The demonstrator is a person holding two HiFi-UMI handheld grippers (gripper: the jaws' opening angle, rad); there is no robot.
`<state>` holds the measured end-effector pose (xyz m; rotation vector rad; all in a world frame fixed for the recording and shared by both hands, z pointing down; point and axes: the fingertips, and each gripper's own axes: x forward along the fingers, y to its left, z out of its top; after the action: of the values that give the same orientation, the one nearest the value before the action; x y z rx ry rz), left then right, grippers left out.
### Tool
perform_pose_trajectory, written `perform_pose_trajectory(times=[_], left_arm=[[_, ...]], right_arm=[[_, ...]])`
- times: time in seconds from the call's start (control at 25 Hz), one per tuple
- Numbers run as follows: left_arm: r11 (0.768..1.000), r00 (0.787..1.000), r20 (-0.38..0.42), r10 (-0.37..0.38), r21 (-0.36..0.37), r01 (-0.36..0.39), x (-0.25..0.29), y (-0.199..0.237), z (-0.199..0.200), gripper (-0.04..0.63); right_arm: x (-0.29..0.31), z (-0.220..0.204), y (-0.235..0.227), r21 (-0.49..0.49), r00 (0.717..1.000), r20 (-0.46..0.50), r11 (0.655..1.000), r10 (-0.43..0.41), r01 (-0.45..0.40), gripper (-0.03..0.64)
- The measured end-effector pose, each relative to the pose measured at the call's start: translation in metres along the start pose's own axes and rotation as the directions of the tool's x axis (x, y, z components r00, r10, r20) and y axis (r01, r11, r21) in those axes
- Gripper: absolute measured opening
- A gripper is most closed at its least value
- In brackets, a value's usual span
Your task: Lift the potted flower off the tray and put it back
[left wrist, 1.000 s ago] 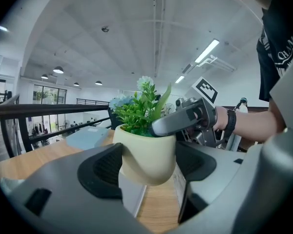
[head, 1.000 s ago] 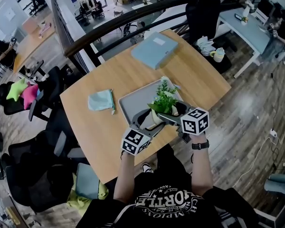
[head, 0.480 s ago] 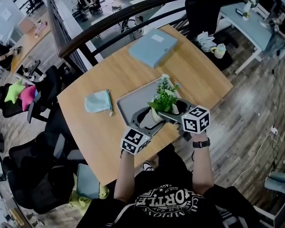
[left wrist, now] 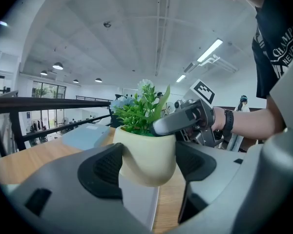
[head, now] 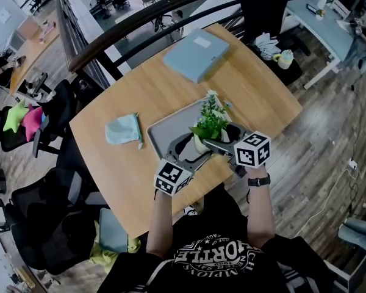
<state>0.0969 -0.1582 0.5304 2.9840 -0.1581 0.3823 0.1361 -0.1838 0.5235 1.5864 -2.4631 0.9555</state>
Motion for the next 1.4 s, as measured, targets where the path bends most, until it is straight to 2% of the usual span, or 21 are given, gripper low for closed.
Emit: perform_pose_trajectory(times=[0.88,1.4], left_arm=[[0.998,0.999,-0.047,-0.015,-0.068,0.012,0.042,0.051,-0.029,0.357],[0.994,0.992,-0.118,-0.038,-0.107,0.025,0.065,0.081,-0.062,0.357]], right_arm=[[0.044,-0.003,-0.059,0.045,0.999,-0.052,0.999,-0.010,0.013,0.417],[0.077,-0.021,-0.097,0.098,0.996,-0.088,0.995,-0.024,0.032,0.403]])
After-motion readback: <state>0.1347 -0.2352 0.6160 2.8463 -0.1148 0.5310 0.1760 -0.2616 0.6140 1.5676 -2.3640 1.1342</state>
